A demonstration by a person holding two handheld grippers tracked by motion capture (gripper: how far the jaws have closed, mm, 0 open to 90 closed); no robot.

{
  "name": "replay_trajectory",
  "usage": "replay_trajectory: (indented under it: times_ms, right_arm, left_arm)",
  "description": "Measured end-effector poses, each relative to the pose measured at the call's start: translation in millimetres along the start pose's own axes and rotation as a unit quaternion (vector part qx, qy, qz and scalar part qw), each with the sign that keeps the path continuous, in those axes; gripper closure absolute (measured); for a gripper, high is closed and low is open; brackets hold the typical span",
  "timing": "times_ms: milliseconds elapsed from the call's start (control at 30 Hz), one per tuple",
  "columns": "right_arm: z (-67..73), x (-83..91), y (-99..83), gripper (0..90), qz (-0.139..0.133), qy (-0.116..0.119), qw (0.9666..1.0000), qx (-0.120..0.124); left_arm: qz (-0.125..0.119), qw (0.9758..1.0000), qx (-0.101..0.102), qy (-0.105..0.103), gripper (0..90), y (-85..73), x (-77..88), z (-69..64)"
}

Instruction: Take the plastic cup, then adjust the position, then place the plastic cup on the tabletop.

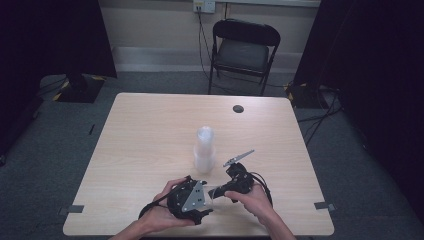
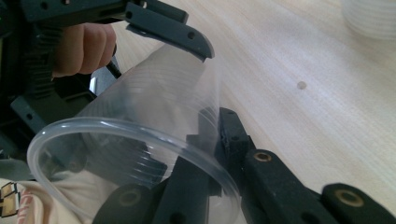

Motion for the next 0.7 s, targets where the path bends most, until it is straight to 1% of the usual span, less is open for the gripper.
replay_trajectory:
  times_ms: [33,100,167,200,233,267,300,367,433,467,500,533,600,633,700]
  right_arm:
    - [-0.6,-0.6,0.2,89.7,0.001,0.0,1.0,-0.003]
    - [-1.3,-1.5,0.6,89.4,0.003,0.0,1.0,-0.01]
    - [-2.0,-2.7,0.8,89.3,0.002,0.002,0.9999,-0.015]
    - [-2.0,-3.4,0.8,89.3,0.004,0.001,0.9998,-0.017]
    - [-2.0,-4.0,1.0,89.3,0.006,0.003,0.9998,-0.019]
    - [-1.7,-4.8,1.1,89.3,0.006,0.002,0.9998,-0.02]
    - [-1.5,-5.9,1.1,89.3,0.007,0.001,0.9998,-0.021]
    - [-1.3,-7.5,0.9,89.3,0.011,0.002,0.9996,-0.025]
    - [-1.3,-8.7,0.9,89.3,0.011,0.001,0.9995,-0.028]
    - [-1.6,-9.2,0.9,89.1,0.011,0.002,0.9995,-0.031]
    - [-2.1,-10.1,0.7,89.1,0.009,-0.001,0.9994,-0.033]
    - [-2.3,-10.7,0.8,89.1,0.01,0.001,0.9993,-0.035]
    - [-2.7,-12.8,0.8,89.1,0.01,-0.001,0.9991,-0.041]
    - [-2.8,-13.5,0.8,89.1,0.011,-0.001,0.999,-0.043]
    - [-2.7,-14.2,0.6,89.2,0.01,0.002,0.9988,-0.047]
  left_arm:
    - [0.004,1.0,-0.007,0.0,21.3,0.1,0.2,0.2]
    - [0.005,1.0,-0.005,0.0,22.0,0.2,-0.7,-1.1]
    - [0.004,1.0,-0.008,-0.001,22.7,1.0,-0.2,-1.5]
    - [-0.004,1.0,-0.004,-0.003,23.5,1.4,-1.3,-2.7]
    - [-0.002,1.0,-0.008,-0.001,23.4,1.7,-1.4,-3.4]
    - [0.002,1.0,-0.009,-0.004,23.5,1.7,-1.5,-4.6]
    - [0.002,1.0,-0.008,-0.003,23.6,2.1,-1.7,-5.3]
    - [-0.001,0.9999,-0.014,-0.004,23.6,3.3,-2.4,-5.9]
    - [-0.001,0.9999,-0.015,-0.003,23.5,3.8,-3.4,-6.9]
    - [-0.005,0.9999,-0.013,-0.004,23.6,4.4,-3.8,-6.8]
    - [-0.003,0.9999,-0.013,-0.006,24.0,4.8,-3.7,-6.3]
    - [-0.006,0.9999,-0.006,-0.007,23.5,5.2,-5.2,-6.5]
    - [-0.008,0.9999,-0.008,-0.005,22.9,5.6,-6.5,-7.2]
    - [-0.006,0.9999,-0.012,-0.007,23.2,5.9,-6.8,-7.1]
    - [-0.006,0.9999,-0.011,-0.005,23.9,6.0,-8.0,-8.5]
Point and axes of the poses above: each handheld gripper's, and its own axes: x roughly backward along the jaws, y roughly out of its top, z roughly to its left, the point moved 1 cm from there along -x, roughly forward along the jaws, and after that the axes turned 8 degrees about x, right-handed, at the moved point
